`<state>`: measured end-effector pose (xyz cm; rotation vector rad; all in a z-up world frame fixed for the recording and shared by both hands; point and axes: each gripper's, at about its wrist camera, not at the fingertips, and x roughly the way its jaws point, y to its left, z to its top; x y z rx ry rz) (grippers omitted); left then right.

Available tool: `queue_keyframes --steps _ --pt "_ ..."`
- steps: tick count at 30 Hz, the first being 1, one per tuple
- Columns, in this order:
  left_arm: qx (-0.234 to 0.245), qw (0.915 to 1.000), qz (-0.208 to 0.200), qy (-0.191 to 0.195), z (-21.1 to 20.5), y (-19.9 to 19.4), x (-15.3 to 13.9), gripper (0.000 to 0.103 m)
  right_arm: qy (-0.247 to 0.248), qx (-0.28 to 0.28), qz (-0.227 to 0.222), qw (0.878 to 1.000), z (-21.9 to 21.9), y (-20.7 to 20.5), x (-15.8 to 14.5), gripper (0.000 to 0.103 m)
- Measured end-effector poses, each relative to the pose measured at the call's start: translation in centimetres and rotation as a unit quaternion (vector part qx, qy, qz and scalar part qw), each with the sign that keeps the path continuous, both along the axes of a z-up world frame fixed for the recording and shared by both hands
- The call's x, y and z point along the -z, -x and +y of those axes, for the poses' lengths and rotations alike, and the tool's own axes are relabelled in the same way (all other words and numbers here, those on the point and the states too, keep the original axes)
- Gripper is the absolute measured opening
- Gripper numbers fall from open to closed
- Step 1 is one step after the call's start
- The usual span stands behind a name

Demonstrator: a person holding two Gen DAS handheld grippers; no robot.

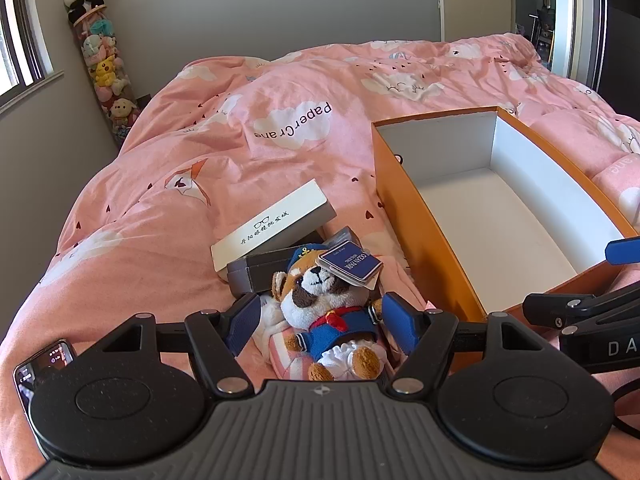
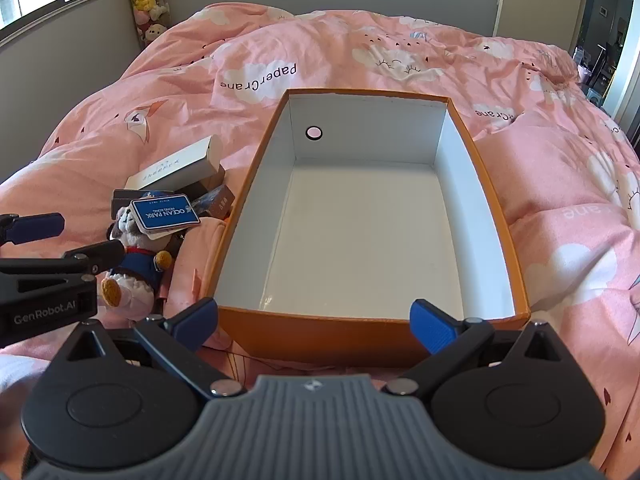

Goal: Organize objects
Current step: 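Reach the left gripper toward the white glasses case while the right gripper reaches the gold box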

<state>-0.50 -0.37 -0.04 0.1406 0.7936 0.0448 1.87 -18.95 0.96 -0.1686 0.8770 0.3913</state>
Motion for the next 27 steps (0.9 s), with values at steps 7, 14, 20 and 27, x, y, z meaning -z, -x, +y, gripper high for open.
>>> queue_keyframes --steps 7,14,20,27 --pt "0.000 1.0000 0.000 0.000 0.0 0.0 0.0 0.082 0.000 0.000 0.000 1.000 0.0 0.0 0.0 0.102" --pt "-0.003 0.9997 -0.001 0.023 0.5 0.5 -0.1 0.082 -0.002 -0.002 0.001 1.000 0.0 0.0 0.0 0.102" --pt "-0.008 0.9985 -0.001 0.053 1.6 0.7 -0.3 0.082 -0.012 -0.020 0.001 1.000 0.4 0.2 0.1 0.091" --pt "-0.011 0.9948 0.014 0.101 3.6 0.0 -0.3 0.056 -0.033 -0.079 -0.004 0.996 1.7 -0.4 -0.6 0.061"
